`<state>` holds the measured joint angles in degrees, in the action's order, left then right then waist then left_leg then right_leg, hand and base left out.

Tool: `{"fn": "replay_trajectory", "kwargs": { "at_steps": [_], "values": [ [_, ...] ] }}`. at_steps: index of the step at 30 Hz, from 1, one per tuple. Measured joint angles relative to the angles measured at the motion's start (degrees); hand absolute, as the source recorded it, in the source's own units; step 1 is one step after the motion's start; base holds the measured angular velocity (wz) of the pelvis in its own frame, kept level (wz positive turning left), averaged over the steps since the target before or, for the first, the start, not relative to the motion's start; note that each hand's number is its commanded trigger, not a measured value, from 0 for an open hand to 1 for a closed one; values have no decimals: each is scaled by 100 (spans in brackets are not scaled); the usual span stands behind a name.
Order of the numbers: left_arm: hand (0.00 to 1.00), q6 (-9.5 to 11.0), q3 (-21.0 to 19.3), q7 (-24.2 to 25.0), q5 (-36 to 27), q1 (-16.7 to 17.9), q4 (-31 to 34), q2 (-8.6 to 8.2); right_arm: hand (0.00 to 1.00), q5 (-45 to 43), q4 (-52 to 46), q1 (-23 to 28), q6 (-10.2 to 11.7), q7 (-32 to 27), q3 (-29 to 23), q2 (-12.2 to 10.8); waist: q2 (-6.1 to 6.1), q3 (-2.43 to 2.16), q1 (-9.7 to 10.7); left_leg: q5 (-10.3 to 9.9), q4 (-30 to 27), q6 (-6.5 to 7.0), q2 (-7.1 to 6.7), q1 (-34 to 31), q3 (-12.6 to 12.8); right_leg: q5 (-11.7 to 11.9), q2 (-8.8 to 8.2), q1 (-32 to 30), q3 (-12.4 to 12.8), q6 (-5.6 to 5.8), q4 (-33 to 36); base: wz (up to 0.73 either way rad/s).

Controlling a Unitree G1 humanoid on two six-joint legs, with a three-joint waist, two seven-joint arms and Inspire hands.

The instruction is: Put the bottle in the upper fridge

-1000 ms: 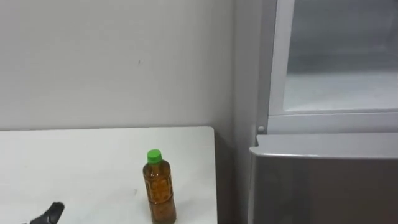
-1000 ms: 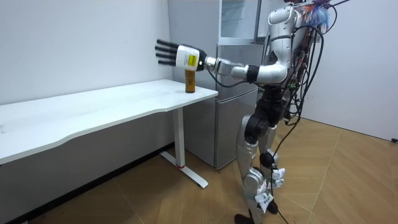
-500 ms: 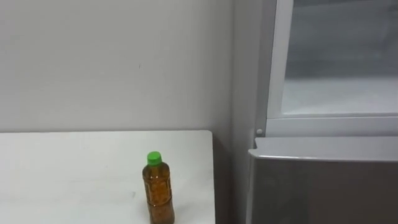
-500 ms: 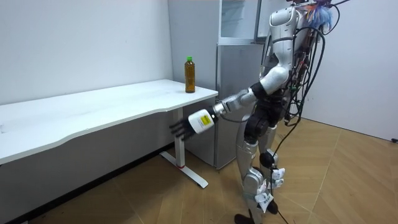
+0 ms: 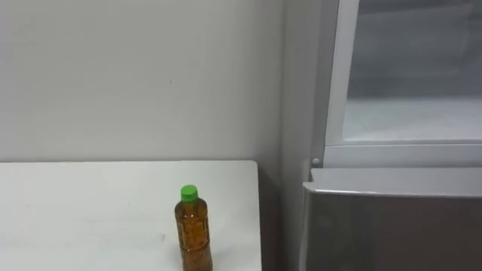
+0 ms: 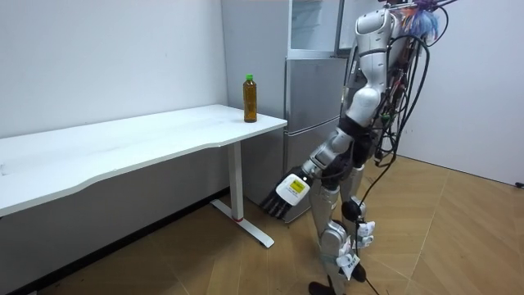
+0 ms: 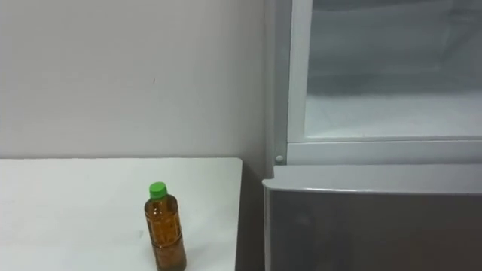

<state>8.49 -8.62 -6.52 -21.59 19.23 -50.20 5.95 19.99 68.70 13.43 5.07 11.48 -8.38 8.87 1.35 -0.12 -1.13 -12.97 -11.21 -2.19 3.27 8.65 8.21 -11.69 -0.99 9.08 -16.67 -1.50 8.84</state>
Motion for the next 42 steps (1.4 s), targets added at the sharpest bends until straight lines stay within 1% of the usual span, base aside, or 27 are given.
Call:
{"fn": "replay_trajectory", "kwargs": {
  "at_steps": [1,6,8,9,12,14,19,21,22,26,29,33,35,36,42],
  "values": [
    [0,-26,44,84,94,31,-64,0,0,7,7,2,0,-2,14,1,-3,3,1,0,2,0,0,0,8,-1,0,-7,9,-1,3,0],
    [0,-67,60,179,640,31,-410,-2,0,-25,14,-9,4,-41,38,-10,-36,5,1,0,6,0,2,-12,99,-17,-2,-75,93,11,30,-7],
    [0,-66,61,206,784,0,-551,4,0,-15,19,-7,10,-69,53,-35,-68,4,12,0,20,0,0,-13,101,-16,-2,-105,96,11,34,-3],
    [0,-69,60,226,881,-68,-751,9,0,-8,27,-16,12,-68,59,-50,-91,5,23,0,35,0,-1,-10,101,-14,-1,-108,94,12,31,0],
    [0,-109,85,262,990,-135,-1064,5,0,3,72,-78,10,-66,160,-66,-160,17,79,0,45,0,-1,-23,102,-14,2,-108,95,13,12,0],
    [0,-108,91,263,995,-180,-1172,35,0,7,72,-85,10,-67,224,-63,-171,19,78,0,44,0,-3,-38,102,-13,0,-117,92,14,-2,0],
    [0,-201,110,347,1001,-296,-1354,98,0,23,137,-103,2,-67,260,-60,-176,19,92,0,45,0,-4,-105,102,-12,0,-175,92,15,-6,0],
    [0,-217,135,371,1003,-345,-1396,119,0,29,137,-105,-12,-67,263,-61,-179,21,94,0,45,0,-4,-110,102,-12,1,-179,92,15,-6,0],
    [0,-223,213,375,1010,-379,-1400,132,0,22,137,-117,-15,-72,263,-61,-179,21,95,0,45,0,-5,-116,101,-12,1,-191,94,15,-6,0],
    [0,-252,229,433,1118,-424,-1420,137,0,20,138,-126,-17,-80,269,-61,-180,25,96,0,49,0,-5,-119,101,-12,2,-198,99,15,-4,0],
    [0,-318,325,476,1122,-457,-1419,167,0,21,139,-161,-21,-89,283,-60,-173,29,95,0,49,0,-5,-120,102,-12,3,-206,118,15,-9,-2],
    [0,-327,419,488,1113,-464,-1421,181,0,27,145,-223,-28,-151,445,-30,-169,31,92,0,49,0,-7,-151,99,-12,6,-221,156,15,-7,-2],
    [0,-346,429,489,1113,-472,-1420,187,0,27,142,-266,-50,-178,494,-26,-168,30,95,0,47,0,-9,-160,99,-12,7,-223,167,15,-9,2],
    [0,-359,430,489,1113,-476,-1420,188,0,26,144,-276,-96,-204,500,-28,-166,30,100,0,46,0,-11,-173,99,-12,7,-230,172,15,-10,6],
    [0,-435,427,499,1115,-478,-1418,188,0,10,145,-302,-133,-216,551,-27,-158,30,92,0,44,0,-16,-220,99,-12,13,-266,222,14,-7,2]
  ]
}}
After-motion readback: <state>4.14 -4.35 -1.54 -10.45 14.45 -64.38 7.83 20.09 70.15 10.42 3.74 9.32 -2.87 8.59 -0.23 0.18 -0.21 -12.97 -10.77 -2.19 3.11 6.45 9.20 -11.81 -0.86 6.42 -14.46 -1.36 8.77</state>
